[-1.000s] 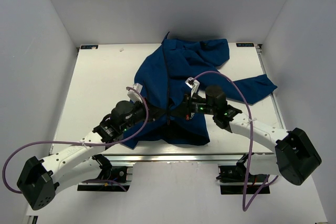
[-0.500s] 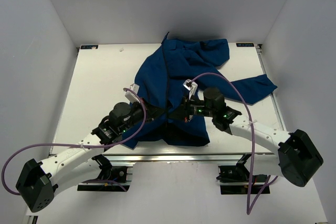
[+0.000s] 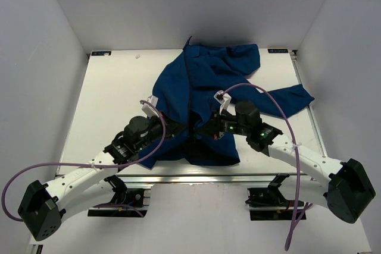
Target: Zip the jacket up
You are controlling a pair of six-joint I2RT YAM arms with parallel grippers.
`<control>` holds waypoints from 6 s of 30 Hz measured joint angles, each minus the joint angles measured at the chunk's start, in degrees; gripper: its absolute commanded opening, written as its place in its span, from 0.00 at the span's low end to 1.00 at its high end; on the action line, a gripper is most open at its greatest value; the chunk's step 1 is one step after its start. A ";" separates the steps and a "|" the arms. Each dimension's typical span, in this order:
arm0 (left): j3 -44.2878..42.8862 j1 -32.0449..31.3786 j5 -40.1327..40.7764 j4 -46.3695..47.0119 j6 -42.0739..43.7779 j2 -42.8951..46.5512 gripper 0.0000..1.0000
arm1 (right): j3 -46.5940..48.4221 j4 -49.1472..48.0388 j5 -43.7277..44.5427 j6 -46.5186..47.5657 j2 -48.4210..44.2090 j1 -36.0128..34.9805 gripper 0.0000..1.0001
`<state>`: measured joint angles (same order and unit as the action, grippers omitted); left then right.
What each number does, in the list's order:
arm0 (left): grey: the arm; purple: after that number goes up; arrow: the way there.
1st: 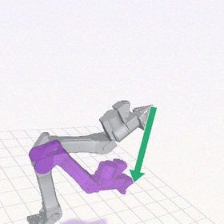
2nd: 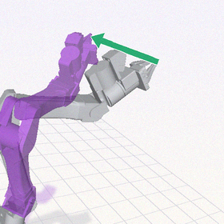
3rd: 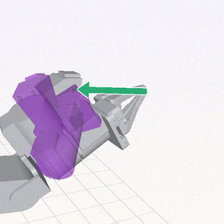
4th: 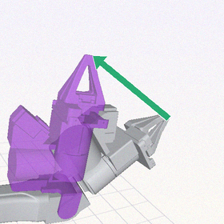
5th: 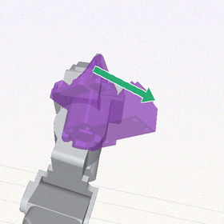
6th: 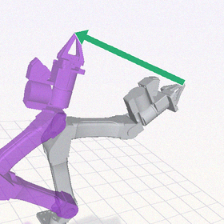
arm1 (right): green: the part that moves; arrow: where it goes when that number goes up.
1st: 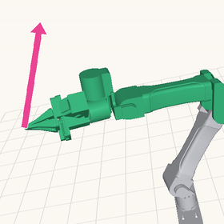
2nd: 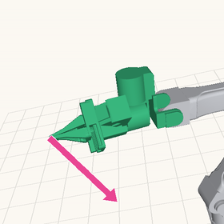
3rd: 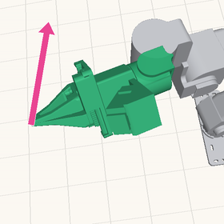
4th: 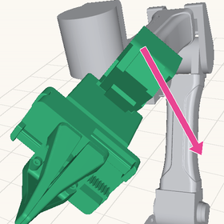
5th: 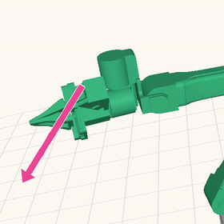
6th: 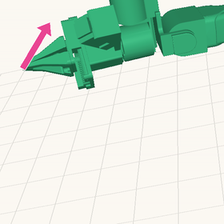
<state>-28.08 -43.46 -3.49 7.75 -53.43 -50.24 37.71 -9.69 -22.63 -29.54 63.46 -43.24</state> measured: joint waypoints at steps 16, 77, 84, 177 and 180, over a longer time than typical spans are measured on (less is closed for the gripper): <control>0.00 0.00 0.02 -0.04 -0.50 0.13 0.00 | 0.02 -2.32 -4.59 -1.20 0.76 -0.15 0.00; 0.00 0.00 5.29 -2.58 -5.29 1.29 0.00 | 3.13 0.22 10.95 -5.46 3.98 -7.10 0.00; 0.26 0.00 5.73 -2.60 -5.81 1.29 0.00 | 3.13 0.11 12.24 -6.14 3.98 -7.30 0.00; 0.33 -1.66 10.47 -5.60 -7.91 0.79 0.00 | 8.83 8.35 20.28 -7.37 6.49 -12.07 0.00; 0.33 -1.66 10.47 -5.60 -7.89 0.81 0.00 | 8.90 8.37 20.41 -7.48 6.51 -12.07 0.00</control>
<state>-27.75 -45.12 6.98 2.15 -61.32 -49.43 46.61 -1.32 -2.22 -37.01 69.97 -55.31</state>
